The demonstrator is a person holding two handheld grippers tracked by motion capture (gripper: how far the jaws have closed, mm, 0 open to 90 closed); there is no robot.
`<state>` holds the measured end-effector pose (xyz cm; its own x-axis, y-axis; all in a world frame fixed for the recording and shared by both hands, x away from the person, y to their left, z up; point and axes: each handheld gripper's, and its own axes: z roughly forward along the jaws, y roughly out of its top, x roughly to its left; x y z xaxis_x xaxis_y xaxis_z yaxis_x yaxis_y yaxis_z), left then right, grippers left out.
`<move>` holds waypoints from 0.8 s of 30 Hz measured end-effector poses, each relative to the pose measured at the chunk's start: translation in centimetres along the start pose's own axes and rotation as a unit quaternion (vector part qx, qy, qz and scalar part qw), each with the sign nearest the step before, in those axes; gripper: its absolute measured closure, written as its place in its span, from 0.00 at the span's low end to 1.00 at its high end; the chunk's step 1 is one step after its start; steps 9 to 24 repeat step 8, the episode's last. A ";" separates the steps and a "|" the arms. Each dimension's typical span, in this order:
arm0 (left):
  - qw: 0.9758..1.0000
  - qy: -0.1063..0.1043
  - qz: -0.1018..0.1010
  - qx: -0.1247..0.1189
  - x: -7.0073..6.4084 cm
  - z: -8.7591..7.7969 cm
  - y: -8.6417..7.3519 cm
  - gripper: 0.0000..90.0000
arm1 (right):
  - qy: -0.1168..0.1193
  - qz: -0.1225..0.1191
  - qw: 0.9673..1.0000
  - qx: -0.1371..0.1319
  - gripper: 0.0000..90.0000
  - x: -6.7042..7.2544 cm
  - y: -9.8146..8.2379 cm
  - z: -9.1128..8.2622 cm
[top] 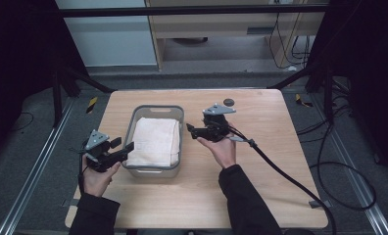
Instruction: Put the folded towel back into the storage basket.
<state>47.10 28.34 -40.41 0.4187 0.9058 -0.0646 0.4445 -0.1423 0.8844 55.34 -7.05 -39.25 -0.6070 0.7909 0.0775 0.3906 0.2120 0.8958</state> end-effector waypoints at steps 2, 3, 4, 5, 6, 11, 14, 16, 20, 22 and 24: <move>1.000 0.001 0.001 -0.002 0.1 -0.1 -0.2 0.44 | 0.000 -0.002 1.000 -0.001 0.22 -0.8 -0.7 -1.3; 1.000 0.002 0.000 -0.003 0.2 -0.1 -0.3 0.43 | 0.000 -0.002 1.000 -0.001 0.21 -1.1 -0.9 -1.7; 1.000 0.001 0.001 -0.004 0.3 -0.1 -0.4 0.42 | 0.000 -0.001 1.000 -0.002 0.20 -1.4 -1.3 -2.3; 1.000 0.001 0.002 -0.005 0.3 -0.2 -0.5 0.40 | 0.000 0.000 1.000 -0.003 0.19 -1.9 -1.8 -3.0; 1.000 0.001 0.003 -0.005 0.3 -0.2 -0.6 0.39 | 0.001 0.004 1.000 -0.004 0.19 -2.3 -2.2 -3.6; 1.000 0.004 0.008 -0.005 0.4 -0.3 -0.8 0.38 | 0.002 0.014 1.000 -0.003 0.17 -3.2 -3.1 -4.7; 1.000 0.004 0.008 -0.005 0.4 -0.3 -0.8 0.38 | 0.002 0.014 1.000 -0.003 0.17 -3.2 -3.1 -4.7; 1.000 0.004 0.008 -0.005 0.4 -0.3 -0.8 0.38 | 0.002 0.014 1.000 -0.003 0.17 -3.2 -3.1 -4.7; 1.000 0.004 0.008 -0.005 0.4 -0.3 -0.8 0.38 | 0.002 0.014 1.000 -0.003 0.17 -3.2 -3.1 -4.7; 1.000 0.004 0.008 -0.005 0.4 -0.3 -0.8 0.38 | 0.002 0.014 1.000 -0.003 0.17 -3.2 -3.1 -4.7; 1.000 0.004 0.008 -0.005 0.4 -0.3 -0.8 0.38 | 0.002 0.014 1.000 -0.003 0.17 -3.2 -3.1 -4.7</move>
